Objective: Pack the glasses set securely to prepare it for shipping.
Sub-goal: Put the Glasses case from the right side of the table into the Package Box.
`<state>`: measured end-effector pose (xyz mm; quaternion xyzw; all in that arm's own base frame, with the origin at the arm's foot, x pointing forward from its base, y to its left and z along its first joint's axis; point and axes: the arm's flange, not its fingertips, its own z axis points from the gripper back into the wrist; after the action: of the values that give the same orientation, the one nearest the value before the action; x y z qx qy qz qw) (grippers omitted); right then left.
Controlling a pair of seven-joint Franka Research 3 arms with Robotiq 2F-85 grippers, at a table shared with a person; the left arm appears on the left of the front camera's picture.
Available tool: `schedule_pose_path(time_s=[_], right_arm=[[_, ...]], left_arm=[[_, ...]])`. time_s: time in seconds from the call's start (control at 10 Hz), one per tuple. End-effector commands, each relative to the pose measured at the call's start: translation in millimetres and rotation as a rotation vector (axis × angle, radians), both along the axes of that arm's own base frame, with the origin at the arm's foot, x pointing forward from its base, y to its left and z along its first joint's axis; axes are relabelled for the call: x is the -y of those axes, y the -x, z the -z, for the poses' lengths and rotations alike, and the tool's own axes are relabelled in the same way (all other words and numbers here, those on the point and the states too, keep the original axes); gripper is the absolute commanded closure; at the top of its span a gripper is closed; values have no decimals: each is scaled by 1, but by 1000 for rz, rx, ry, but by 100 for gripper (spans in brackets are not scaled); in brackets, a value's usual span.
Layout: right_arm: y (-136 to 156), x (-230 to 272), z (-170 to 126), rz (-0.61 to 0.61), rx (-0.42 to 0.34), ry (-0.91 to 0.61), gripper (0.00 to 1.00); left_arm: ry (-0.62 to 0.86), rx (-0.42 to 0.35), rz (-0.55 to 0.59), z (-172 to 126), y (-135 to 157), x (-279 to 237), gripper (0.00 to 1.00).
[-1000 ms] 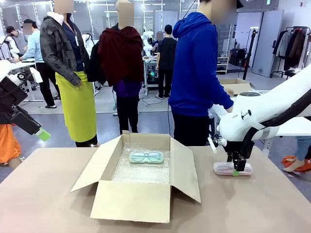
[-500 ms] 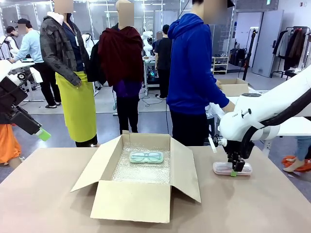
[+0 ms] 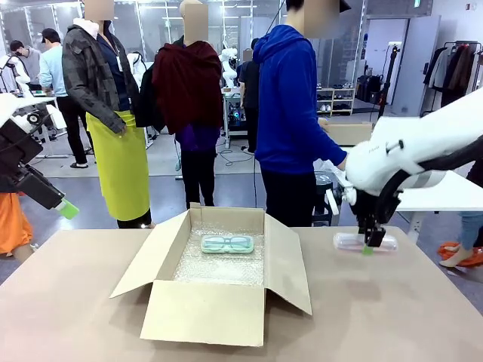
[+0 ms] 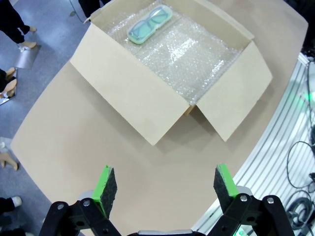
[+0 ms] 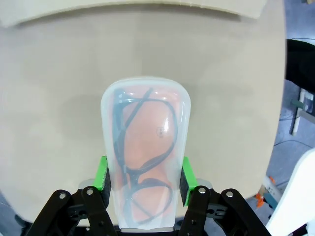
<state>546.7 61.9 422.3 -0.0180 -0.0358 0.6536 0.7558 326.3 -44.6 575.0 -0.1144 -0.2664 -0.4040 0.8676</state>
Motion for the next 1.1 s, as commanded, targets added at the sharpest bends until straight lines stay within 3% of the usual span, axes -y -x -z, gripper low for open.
schedule_pose_path(time_s=[0.0,0.3,0.6,1.0], right_arm=[[13,-25,-46,53,-15,14,67],[9,-82,-84,51,-7,50,67],[-15,-173,-108,39,-2,56,67],[-40,-300,-80,59,-23,12,67]], left_arm=[[9,5,13,-2,0,-2,0],[9,5,13,-2,0,-2,0],[9,5,13,-2,0,-2,0],[9,5,13,-2,0,-2,0]])
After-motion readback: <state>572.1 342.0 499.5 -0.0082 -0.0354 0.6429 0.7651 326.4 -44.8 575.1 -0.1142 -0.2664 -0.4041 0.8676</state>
